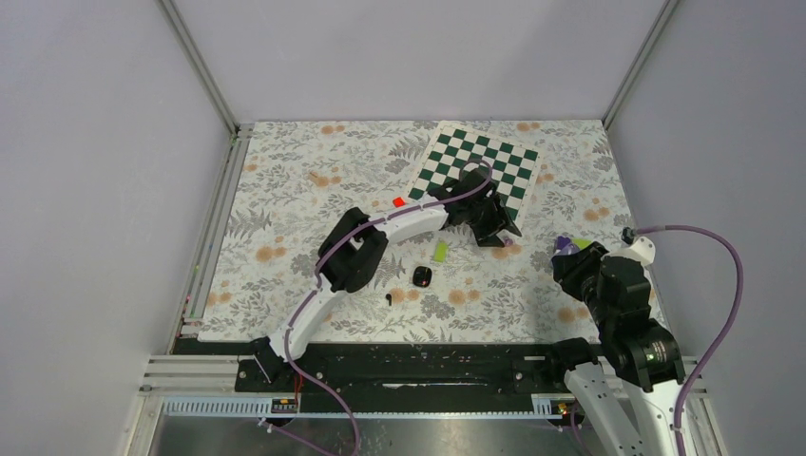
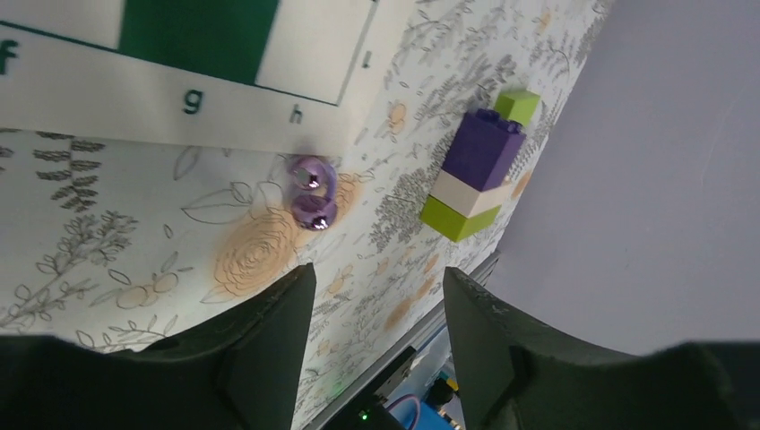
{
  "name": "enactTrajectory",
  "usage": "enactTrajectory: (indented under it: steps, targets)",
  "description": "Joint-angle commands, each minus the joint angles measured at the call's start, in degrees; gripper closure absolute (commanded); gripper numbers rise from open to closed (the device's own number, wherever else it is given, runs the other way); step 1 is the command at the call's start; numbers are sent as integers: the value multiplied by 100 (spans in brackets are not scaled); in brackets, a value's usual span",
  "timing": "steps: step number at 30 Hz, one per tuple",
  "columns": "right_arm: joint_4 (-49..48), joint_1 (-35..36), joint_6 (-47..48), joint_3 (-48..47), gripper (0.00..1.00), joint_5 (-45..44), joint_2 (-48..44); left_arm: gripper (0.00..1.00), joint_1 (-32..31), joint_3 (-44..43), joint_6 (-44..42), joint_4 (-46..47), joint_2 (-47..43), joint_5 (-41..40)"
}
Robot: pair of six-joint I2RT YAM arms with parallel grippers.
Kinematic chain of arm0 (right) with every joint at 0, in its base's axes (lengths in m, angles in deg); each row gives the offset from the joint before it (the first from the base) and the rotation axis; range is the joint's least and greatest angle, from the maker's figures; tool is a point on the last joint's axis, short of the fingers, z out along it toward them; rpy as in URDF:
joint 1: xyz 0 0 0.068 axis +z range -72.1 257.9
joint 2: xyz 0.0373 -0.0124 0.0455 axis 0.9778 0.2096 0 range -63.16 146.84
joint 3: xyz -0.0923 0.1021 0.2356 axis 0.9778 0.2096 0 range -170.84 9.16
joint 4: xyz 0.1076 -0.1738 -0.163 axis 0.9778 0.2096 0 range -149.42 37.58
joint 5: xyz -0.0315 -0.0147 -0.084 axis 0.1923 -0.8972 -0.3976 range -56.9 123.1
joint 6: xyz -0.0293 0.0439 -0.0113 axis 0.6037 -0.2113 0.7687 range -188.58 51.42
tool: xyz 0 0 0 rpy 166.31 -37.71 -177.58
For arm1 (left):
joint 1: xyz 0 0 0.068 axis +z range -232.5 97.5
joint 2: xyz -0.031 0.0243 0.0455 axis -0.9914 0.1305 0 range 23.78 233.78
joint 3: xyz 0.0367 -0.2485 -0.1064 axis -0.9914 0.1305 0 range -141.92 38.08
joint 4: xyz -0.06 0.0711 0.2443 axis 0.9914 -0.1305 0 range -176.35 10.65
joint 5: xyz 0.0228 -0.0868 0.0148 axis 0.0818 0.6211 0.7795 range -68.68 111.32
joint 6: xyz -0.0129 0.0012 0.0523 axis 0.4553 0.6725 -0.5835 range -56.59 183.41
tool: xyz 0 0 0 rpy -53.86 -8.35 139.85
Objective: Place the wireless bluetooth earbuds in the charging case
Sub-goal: Pick up the earbud from the center of the board.
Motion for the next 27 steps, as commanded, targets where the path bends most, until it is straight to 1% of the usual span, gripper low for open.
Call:
enactTrajectory:
  steps: [1,4,6,9,13,15,18,24,27]
  targets:
    - [-93,-20,82,15,100,-91,-105,46,27,63,591,128,103,-188]
    - [-91,-16,87,35,100,-97,-113,46,23,211,729,114,95,-354]
    - [-93,-20,91,46,100,-95,-111,47,24,225,878,219,167,-319]
    - [-92,-21,86,45,100,-89,-131,51,26,149,1079,306,315,-275]
    - [-90,-19,86,50,100,-59,-164,53,29,35,1206,83,429,-293]
    - [-94,-18,103,19,100,2,-140,59,27,124,1314,-28,402,-392]
    - [-90,-18,135,-37,100,38,-110,61,23,240,1473,47,421,-362]
    - [-98,-21,119,-18,100,52,-150,62,-12,0,1682,20,604,-359]
    - [-98,-16,99,11,100,68,-206,68,-37,-152,1769,-35,761,-308]
